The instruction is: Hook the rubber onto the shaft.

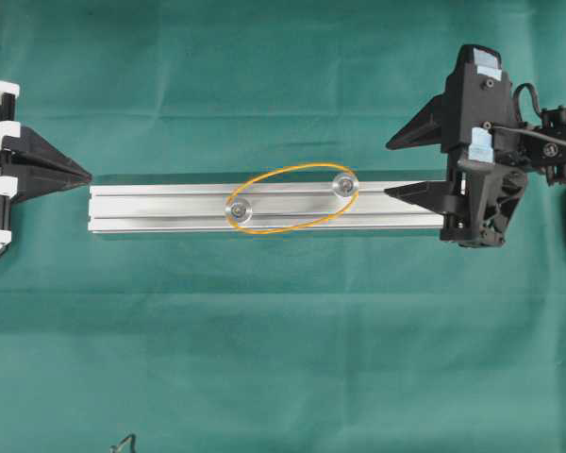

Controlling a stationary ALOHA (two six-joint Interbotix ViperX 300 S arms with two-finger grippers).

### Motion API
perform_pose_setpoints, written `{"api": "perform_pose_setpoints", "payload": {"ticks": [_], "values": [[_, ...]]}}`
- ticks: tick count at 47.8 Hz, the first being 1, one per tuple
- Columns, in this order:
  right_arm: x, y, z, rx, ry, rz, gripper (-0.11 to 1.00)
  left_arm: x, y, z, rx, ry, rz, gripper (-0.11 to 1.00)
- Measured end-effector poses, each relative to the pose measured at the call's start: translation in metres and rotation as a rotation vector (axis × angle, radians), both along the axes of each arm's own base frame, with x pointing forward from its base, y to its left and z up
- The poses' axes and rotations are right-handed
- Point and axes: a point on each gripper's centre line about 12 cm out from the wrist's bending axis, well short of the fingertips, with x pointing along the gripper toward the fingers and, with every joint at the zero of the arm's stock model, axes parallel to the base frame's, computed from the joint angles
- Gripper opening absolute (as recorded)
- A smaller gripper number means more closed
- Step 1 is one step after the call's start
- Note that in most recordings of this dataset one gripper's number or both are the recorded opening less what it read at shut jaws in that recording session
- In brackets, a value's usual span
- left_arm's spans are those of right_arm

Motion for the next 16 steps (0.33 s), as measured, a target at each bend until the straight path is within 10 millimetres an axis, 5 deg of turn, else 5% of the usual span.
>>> {"api": "perform_pose_setpoints", "payload": {"ticks": [16], "values": [[0.0013, -0.0004, -0.0024, 0.000, 0.008, -0.002, 0.64, 0.0000, 0.0001, 0.0000, 0.003, 0.000, -0.001, 0.00]]}}
